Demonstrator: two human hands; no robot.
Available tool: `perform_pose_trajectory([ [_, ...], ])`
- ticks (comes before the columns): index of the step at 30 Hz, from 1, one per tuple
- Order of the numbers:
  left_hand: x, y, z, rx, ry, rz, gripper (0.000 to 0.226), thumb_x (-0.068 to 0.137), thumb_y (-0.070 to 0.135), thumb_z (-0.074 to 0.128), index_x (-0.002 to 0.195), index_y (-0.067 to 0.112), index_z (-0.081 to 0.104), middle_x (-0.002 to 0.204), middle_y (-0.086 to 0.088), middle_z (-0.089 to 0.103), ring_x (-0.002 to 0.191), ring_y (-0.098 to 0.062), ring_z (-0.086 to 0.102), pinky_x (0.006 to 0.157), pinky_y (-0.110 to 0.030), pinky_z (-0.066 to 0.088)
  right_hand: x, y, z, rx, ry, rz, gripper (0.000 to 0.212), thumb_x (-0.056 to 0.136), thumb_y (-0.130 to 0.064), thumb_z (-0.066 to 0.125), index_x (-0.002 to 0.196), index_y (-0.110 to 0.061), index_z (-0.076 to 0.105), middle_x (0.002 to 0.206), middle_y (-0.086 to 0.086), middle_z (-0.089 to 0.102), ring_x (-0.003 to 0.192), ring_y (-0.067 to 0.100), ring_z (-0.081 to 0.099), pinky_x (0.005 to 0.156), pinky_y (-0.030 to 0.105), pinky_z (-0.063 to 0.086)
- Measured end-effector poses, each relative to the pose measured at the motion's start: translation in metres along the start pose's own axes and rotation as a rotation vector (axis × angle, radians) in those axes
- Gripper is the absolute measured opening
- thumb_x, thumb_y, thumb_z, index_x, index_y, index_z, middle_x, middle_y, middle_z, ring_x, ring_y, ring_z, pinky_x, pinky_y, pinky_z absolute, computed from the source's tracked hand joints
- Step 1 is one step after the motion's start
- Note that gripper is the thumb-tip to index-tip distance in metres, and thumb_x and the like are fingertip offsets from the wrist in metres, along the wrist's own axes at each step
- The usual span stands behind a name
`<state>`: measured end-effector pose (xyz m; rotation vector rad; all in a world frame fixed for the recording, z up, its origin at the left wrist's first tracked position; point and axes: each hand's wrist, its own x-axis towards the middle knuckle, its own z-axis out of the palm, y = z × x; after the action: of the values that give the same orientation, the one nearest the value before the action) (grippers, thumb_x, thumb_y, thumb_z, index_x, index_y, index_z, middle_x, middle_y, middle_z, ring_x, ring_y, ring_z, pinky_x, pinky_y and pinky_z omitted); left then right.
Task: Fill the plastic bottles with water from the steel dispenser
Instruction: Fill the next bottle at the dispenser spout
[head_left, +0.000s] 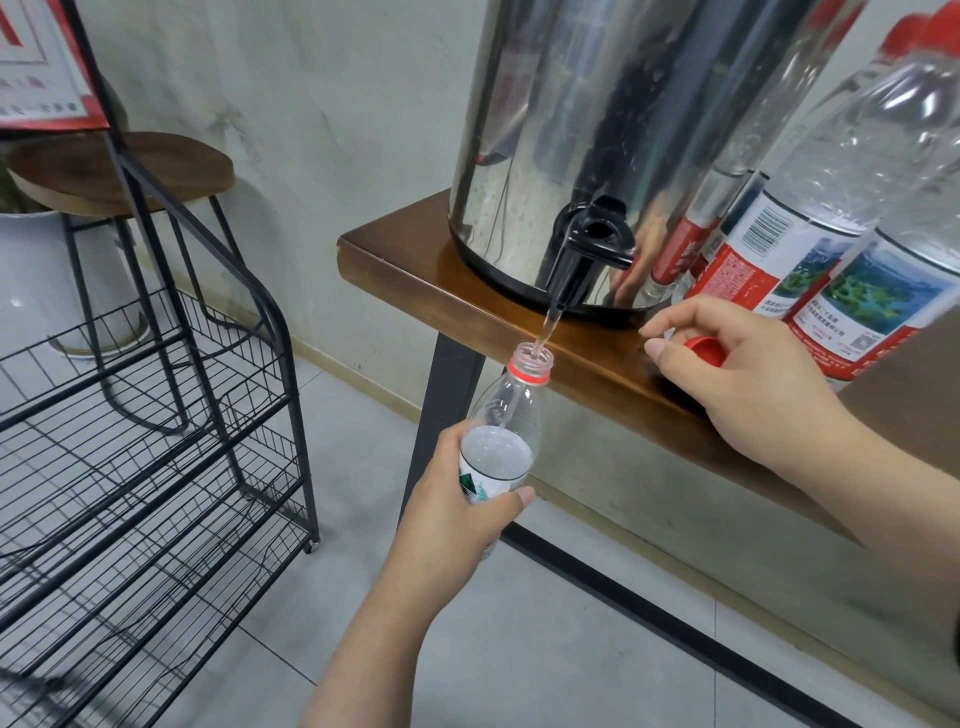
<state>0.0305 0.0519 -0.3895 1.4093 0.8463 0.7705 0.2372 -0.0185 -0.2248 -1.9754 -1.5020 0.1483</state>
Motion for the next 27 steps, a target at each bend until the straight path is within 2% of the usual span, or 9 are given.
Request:
perform_pose_trajectory([
  [8, 0.0013, -0.0020, 0.0003, -0.008, 0.000, 0.005, 0.060, 0.081, 0.029, 0.083, 0.124, 0.049, 0.049, 0.104, 0.018, 0.066, 0.091, -0.007, 0.065, 0.066, -0.014, 0.051, 0.0004, -0.0010, 0.0007, 0.009, 0.005, -0.001, 0.002, 0.094, -0.036, 0.066, 0.093, -0.038, 0.067, 0.078, -0.016, 0.066, 0.075, 0.002, 0.059, 0.068, 0.023, 0.041],
  [13, 0.0015, -0.0019, 0.0005, -0.001, 0.000, 0.012, 0.061, 0.081, 0.029, 0.083, 0.127, 0.047, 0.048, 0.109, 0.019, 0.066, 0.097, -0.002, 0.064, 0.070, -0.007, 0.048, 0.0001, 0.0000, -0.0001, 0.012, 0.001, 0.005, 0.002, 0.093, -0.038, 0.065, 0.094, -0.038, 0.067, 0.079, -0.016, 0.066, 0.077, 0.003, 0.060, 0.069, 0.025, 0.042],
  [16, 0.0020, -0.0037, 0.0006, -0.008, -0.005, 0.011, 0.060, 0.081, 0.029, 0.083, 0.126, 0.048, 0.048, 0.107, 0.017, 0.066, 0.092, -0.009, 0.065, 0.068, -0.013, 0.050, 0.0002, -0.0002, 0.0000, 0.010, 0.000, 0.008, 0.002, 0.093, -0.038, 0.065, 0.094, -0.039, 0.067, 0.079, -0.017, 0.065, 0.077, 0.002, 0.060, 0.069, 0.024, 0.041],
  [27, 0.0028, -0.0058, 0.0014, -0.021, 0.005, 0.009, 0.060, 0.081, 0.028, 0.084, 0.125, 0.048, 0.049, 0.106, 0.019, 0.066, 0.089, -0.006, 0.064, 0.066, -0.012, 0.050, 0.0001, -0.0014, 0.0011, 0.009, 0.008, 0.001, 0.003, 0.093, -0.035, 0.066, 0.092, -0.038, 0.067, 0.076, -0.019, 0.065, 0.073, 0.000, 0.058, 0.067, 0.021, 0.039],
])
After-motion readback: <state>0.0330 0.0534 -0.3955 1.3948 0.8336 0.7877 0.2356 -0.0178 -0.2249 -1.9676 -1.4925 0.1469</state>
